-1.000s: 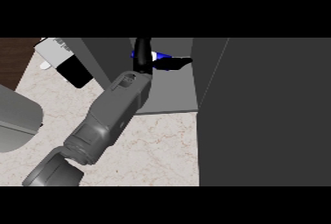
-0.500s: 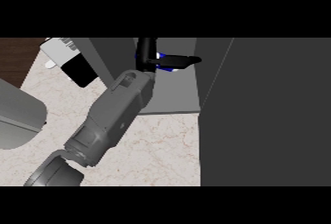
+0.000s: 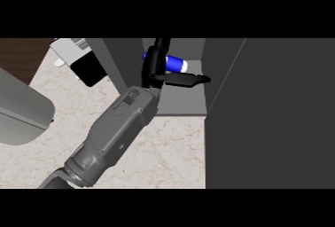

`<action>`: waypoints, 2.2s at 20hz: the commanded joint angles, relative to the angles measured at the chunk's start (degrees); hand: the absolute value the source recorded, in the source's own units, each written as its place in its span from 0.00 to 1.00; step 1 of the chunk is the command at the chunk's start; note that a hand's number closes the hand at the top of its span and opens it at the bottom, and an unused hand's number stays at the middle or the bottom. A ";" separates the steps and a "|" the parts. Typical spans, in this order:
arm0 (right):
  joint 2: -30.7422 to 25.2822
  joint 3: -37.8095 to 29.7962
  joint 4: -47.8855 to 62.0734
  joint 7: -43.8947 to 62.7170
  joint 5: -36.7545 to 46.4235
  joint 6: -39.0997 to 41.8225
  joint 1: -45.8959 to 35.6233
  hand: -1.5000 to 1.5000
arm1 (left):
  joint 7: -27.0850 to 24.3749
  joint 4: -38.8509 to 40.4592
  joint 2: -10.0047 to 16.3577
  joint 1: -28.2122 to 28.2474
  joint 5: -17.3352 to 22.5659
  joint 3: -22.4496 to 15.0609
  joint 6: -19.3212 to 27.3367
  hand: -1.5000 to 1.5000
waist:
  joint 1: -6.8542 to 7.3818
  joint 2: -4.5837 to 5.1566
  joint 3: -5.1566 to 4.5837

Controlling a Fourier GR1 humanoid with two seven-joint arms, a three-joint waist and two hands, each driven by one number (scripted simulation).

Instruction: Pick up the bottled water, place it into the cabinet and close the cabinet

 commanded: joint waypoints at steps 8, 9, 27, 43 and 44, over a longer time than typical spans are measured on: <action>-0.40 -1.58 -8.13 3.87 -3.99 -2.42 0.82 0.00 | 6.29 -28.50 2.04 20.53 -1.79 -8.89 3.11 0.00 | 1.02 -0.24 0.01; -1.58 -0.95 -9.86 6.56 -5.36 -3.57 0.37 0.00 | 5.35 -31.25 3.18 22.75 -2.40 -10.14 2.32 0.00 | 1.62 -0.19 -0.03; -7.35 17.55 -13.64 12.78 4.83 5.25 1.53 1.00 | 6.32 -61.95 15.83 52.01 -4.45 -15.19 3.45 0.00 | 0.54 0.07 -0.10; -2.99 44.19 -14.01 23.07 21.70 -1.19 -7.00 1.00 | 2.38 -71.97 23.44 65.32 -2.34 -10.38 0.11 0.00 | 0.33 -0.27 -0.35; -1.79 45.85 -13.63 22.87 22.93 -1.82 -8.53 1.00 | 0.87 -72.40 23.44 67.16 -1.14 -10.33 -1.68 0.00 | 0.60 -0.34 -0.41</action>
